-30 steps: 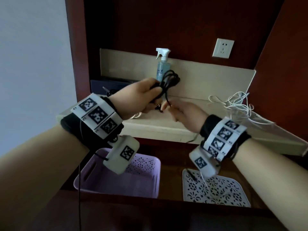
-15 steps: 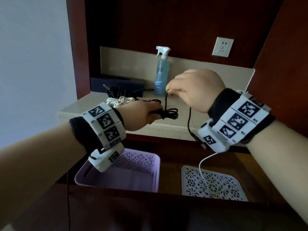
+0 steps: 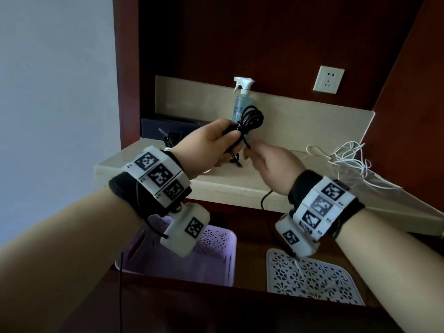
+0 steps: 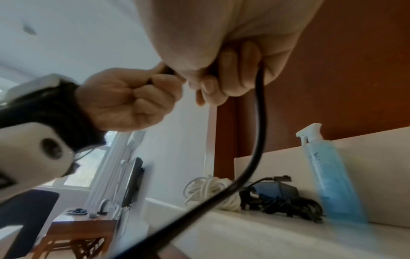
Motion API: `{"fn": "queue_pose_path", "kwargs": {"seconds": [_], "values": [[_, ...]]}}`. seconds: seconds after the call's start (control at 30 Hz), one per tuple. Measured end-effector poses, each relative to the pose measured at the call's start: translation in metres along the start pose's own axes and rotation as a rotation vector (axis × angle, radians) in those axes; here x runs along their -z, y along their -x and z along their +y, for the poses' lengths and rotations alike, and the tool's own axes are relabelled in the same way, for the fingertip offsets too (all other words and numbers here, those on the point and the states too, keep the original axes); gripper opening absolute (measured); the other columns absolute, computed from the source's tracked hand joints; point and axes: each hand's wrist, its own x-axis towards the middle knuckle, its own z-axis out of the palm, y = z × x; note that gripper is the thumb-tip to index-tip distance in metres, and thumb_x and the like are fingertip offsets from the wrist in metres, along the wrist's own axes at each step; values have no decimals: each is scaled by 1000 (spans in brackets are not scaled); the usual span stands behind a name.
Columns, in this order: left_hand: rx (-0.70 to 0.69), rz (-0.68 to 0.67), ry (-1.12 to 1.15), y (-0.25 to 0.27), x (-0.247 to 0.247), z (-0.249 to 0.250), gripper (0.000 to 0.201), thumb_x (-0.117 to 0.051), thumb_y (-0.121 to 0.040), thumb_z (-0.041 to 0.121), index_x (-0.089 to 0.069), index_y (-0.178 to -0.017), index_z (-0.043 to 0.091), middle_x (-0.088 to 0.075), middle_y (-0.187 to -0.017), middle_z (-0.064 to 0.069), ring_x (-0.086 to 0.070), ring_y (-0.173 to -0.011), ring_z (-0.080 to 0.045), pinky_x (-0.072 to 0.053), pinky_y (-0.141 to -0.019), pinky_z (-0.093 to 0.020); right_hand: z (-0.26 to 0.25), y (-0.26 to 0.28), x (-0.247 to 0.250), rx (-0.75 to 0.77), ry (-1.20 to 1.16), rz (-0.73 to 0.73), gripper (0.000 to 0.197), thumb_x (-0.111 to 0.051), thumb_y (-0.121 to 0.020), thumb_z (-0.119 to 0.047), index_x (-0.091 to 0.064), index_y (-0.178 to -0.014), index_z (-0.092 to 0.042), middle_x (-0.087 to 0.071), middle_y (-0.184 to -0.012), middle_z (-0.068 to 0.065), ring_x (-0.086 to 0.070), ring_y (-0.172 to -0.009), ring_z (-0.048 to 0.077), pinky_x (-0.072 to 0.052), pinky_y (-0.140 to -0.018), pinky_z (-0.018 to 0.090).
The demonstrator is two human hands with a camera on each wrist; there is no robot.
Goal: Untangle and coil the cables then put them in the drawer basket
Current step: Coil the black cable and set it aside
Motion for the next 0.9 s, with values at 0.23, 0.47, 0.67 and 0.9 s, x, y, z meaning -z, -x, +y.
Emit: {"fn": "queue_pose_path", "kwargs": {"seconds": [0.23,0.47,0.67,0.9], "values": [[74,131,-319,-10,-2,-14,22,-43,-99,19,-47,-78,21,-54,-69,4,-44,-51,-7,-37,-48,-13,-4,12,4,38,268,-37,33,-29,-101,-29,-53,-110,-8,-55,-93,8,-53,-89,28,-38,-71,36],[50,-33,-560,-8,-5,-20,26,-43,-100,21,-50,-124,16,-54,-76,7,-49,-66,-11,-38,-52,-10,-5,12,27,329,472,120,30,-42,-91,-25,-68,-89,-11,-61,-77,9,-59,-67,31,-37,-52,28],[-1,-277,-720,2,-5,-6,10,-43,-99,22,-50,-99,29,-53,-76,10,-49,-63,-5,-38,-57,-9,-18,5,55,371,672,-85,27,-37,-97,-35,-61,-109,-28,-54,-102,-5,-47,-103,16,-32,-70,29],[2,-414,-440,18,-6,-1,15,-44,-98,16,-54,-101,26,-54,-71,10,-43,-53,-1,-39,-54,-14,1,-10,63,237,205,-26,16,-60,-86,-30,-72,-92,-21,-54,-82,-15,-53,-84,12,-35,-71,25]]}}
